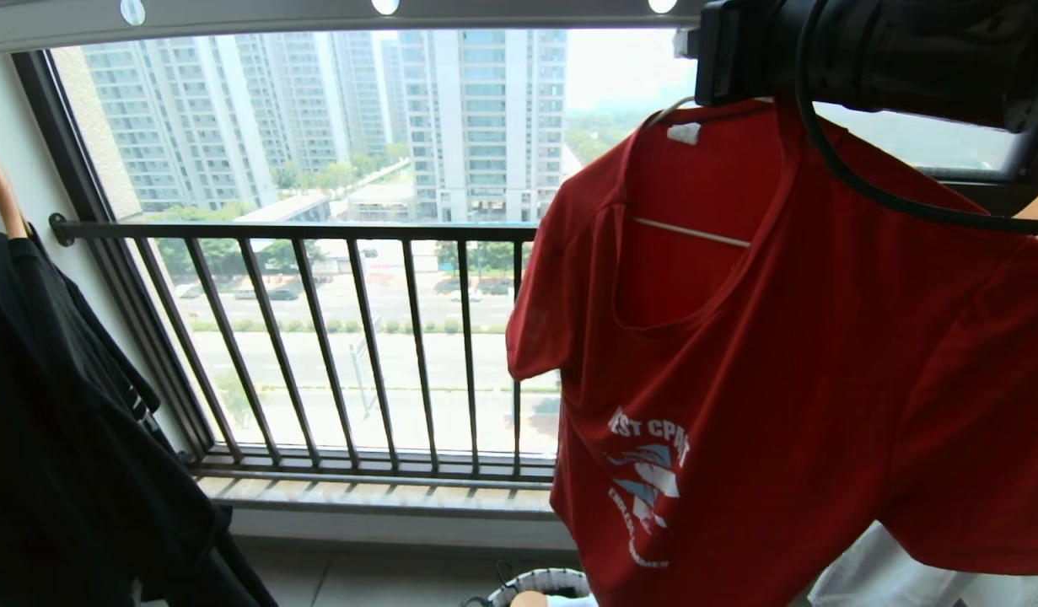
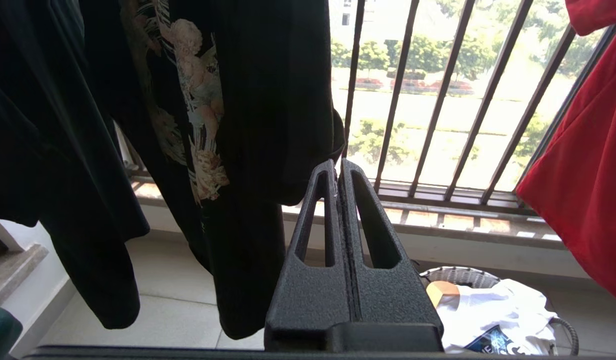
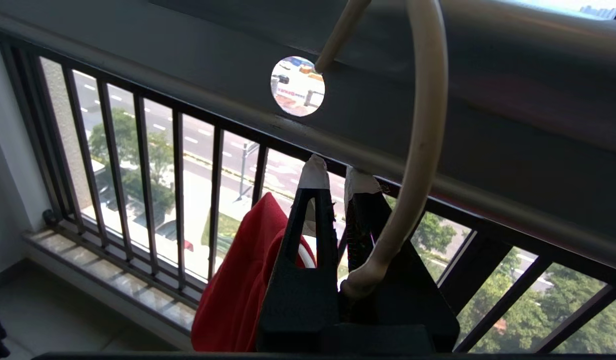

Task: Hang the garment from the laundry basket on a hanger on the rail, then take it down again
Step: Take the clothes off the clothes rack

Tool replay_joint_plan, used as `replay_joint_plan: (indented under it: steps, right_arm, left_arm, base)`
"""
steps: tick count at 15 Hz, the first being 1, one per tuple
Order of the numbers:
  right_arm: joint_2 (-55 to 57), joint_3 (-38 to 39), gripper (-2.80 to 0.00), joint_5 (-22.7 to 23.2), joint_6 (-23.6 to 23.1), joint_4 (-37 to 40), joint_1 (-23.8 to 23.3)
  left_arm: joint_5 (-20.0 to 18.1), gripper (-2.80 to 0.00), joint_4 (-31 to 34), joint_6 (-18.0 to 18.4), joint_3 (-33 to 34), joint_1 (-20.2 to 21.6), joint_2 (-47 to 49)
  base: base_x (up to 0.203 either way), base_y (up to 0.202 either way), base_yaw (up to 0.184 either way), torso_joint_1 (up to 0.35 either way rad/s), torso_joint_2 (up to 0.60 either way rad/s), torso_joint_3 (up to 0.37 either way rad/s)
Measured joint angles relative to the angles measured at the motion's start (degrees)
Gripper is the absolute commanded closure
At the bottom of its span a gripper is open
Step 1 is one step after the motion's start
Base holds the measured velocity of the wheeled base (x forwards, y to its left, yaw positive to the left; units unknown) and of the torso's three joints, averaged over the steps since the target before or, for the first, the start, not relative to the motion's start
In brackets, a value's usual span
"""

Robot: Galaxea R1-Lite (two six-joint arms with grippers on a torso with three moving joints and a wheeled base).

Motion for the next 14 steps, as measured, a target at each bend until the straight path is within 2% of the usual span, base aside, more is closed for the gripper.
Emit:
replay_joint_plan:
  steps: [4,8,11,14]
  right_arm:
    - [-2.74,1.15,0.00,-0.05,0.67,0.47,1.22]
    - [-9.34,13.33,0.00,0.49,7.47,-1.53,3.67]
    - [-12.97,20.78,0.00,3.90,11.02,-9.17,4.76]
    - [-13.54,20.17,0.00,6.95,9.53,-15.58,5.09]
  left_arm:
    - [0.00,0.00,0.05,-0.02,0.00,0.00,0.00]
    - [-0.01,0.00,0.06,-0.02,0.00,0.00,0.00]
    - [-0.02,0.00,0.03,0.00,0.00,0.00,0.00]
    - [-0.02,0.00,0.08,-0.02,0.00,0.00,0.00]
  base:
    - [0.000,0.000,0.000,0.000,0.00,0.000]
    - [0.000,0.000,0.000,0.000,0.00,0.000]
    - [0.000,0.000,0.000,0.000,0.00,0.000]
    - [0.000,0.000,0.000,0.000,0.00,0.000]
